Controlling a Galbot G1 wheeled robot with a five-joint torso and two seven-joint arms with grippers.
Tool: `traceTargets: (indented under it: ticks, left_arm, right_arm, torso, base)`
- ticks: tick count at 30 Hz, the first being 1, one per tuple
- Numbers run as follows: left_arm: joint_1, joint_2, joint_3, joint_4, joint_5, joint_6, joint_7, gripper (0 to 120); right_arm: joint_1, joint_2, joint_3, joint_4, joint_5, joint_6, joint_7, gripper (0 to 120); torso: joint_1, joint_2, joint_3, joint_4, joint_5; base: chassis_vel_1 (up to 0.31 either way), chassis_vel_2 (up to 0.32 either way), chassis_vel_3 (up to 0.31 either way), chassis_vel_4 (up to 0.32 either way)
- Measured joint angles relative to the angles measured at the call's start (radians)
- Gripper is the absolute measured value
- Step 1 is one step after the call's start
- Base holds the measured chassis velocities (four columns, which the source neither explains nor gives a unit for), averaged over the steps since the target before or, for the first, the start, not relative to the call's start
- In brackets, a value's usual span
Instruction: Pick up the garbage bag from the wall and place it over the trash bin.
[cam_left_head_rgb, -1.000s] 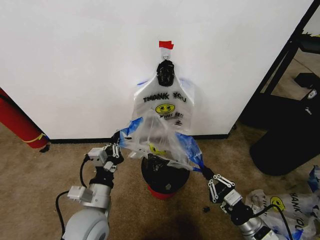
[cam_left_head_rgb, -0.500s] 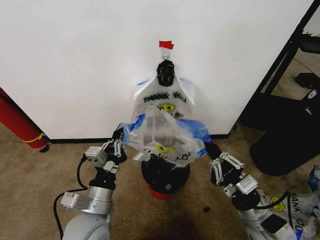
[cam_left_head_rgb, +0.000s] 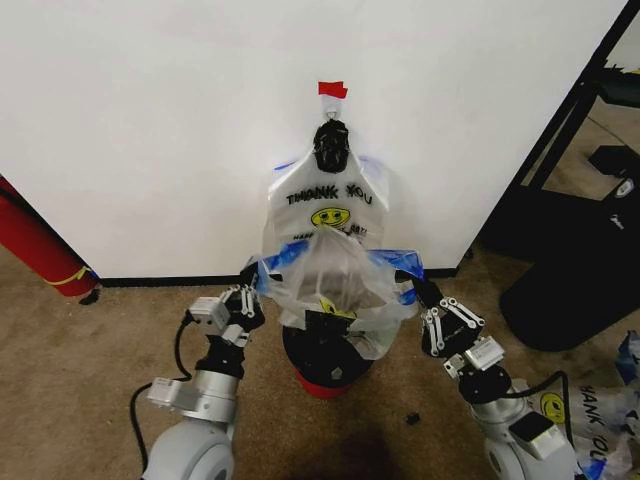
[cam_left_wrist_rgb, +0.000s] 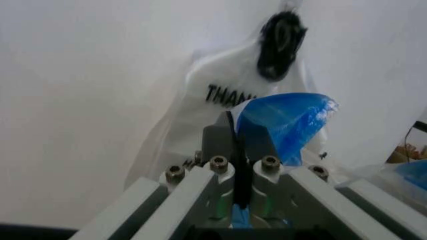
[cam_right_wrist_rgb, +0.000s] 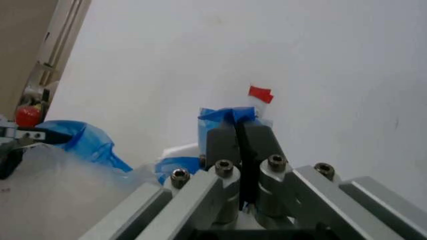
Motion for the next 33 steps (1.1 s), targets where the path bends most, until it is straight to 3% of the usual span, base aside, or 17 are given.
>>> traceTargets:
  ticks: [7, 12, 16, 22, 27, 33]
  left_arm:
    - [-0.038, -0.004, 0.008, 0.082, 0.019, 0.000, -0.015, 0]
    - [-0.044, 0.026, 0.011, 0.113, 0.091, 0.002, -0.053, 0]
    - [-0.052, 0.044, 0.039, 0.102, 0.091, 0.018, -0.056, 0]
    - [-0.055, 0.027, 0.061, 0.163, 0.120, -0.002, -0.050, 0]
    - [-0.056, 0.010, 0.069, 0.168, 0.120, -0.012, -0.038, 0]
    - [-0.058, 0.010, 0.069, 0.164, 0.117, -0.012, -0.037, 0]
  right_arm:
    - [0.038, 0.004, -0.040, -0.096, -0.028, 0.006, 0.016, 0]
    - [0.022, -0.008, -0.088, -0.151, -0.065, 0.019, 0.015, 0]
    - [0.020, -0.019, -0.050, -0.132, -0.063, 0.017, 0.001, 0]
    - [0.051, -0.043, 0.025, -0.105, 0.012, -0.008, -0.014, 0]
    - [0.032, -0.028, 0.085, -0.027, 0.134, -0.018, -0.073, 0]
    - [-0.004, -0.013, 0.092, -0.023, 0.137, -0.005, -0.094, 0]
  torso:
    - [0.000, 0.000, 0.000, -0.0001, -0.0001]
    - [0.000, 0.000, 0.000, 0.0002, 0.0001]
    - [0.000, 0.000, 0.000, -0.0004, 0.0001]
    - [0.000, 0.000, 0.000, 0.0000, 0.0000]
    - [0.000, 0.000, 0.000, -0.0001, -0.0001]
    - [0.000, 0.000, 0.000, -0.0002, 0.0000]
  base:
    - [0.000, 0.000, 0.000, 0.000]
    - [0.000, 0.000, 0.000, 0.000]
    - [0.000, 0.000, 0.000, 0.000]
    - [0.000, 0.000, 0.000, 0.000]
    - [0.000, 0.000, 0.000, 0.000]
    - [0.000, 0.000, 0.000, 0.000]
